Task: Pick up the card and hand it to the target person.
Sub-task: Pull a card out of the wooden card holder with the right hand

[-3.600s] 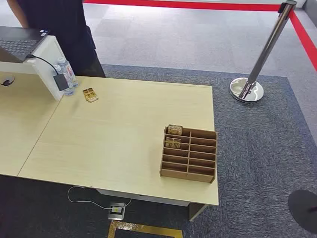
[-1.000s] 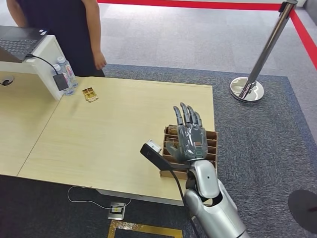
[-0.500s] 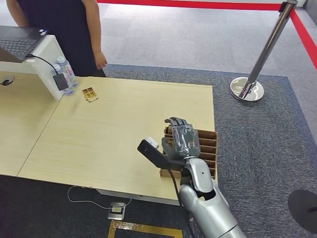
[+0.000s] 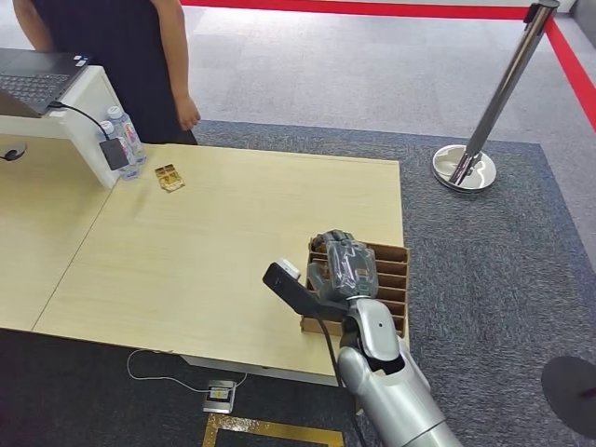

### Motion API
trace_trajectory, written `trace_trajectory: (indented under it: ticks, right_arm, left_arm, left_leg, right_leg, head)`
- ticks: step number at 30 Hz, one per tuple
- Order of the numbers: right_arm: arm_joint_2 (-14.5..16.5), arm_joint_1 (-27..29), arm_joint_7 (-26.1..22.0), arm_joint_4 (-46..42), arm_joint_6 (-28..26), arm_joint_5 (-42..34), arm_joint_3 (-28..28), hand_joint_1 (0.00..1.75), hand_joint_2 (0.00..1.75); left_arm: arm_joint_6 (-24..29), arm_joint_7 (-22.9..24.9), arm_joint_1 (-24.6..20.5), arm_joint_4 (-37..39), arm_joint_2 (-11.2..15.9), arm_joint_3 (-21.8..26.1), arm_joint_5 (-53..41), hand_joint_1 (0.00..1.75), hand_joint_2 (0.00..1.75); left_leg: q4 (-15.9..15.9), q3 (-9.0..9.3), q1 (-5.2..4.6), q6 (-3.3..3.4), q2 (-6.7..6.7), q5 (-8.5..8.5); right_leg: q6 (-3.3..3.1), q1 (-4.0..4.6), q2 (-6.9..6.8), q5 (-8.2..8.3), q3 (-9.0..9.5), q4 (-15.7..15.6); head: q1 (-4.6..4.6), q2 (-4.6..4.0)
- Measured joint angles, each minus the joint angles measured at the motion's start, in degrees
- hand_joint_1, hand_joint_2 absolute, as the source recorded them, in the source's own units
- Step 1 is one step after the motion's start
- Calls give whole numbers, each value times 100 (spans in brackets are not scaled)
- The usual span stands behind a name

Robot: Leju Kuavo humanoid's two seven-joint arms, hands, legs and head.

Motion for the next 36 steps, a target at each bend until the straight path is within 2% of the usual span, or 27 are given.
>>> trace_trajectory:
  ticks: [6,11,24,36]
  right_arm:
    - [-4,0,4,0,31,2,-73,78,175]
    - [-4,-7,25,54,36,36,-123,97,175]
    - [-2,-68,74,422,34,44,-233,86,175]
    - [32,-140,62,630,32,44,-233,90,175]
  left_arm:
    - [2,0,0,0,0,0,11,0,175]
    - [2,-2,0,0,0,0,12,0,175]
    - [2,0,1,0,2,0,11,0,175]
    - [1,20,6,0,4,0,16,0,175]
  left_leg:
    - [0,0,0,0,0,0]
    - [0,0,0,0,0,0]
    - [0,0,0,0,0,0]
    - [0,0,0,0,0,0]
  right_leg:
    - [0,0,0,0,0,0]
    - [0,0,0,0,0,0]
    - [0,0,0,0,0,0]
    - [0,0,0,0,0,0]
  head:
    - [-1,0]
    - [-1,0]
    - [-1,0]
    - [-1,0]
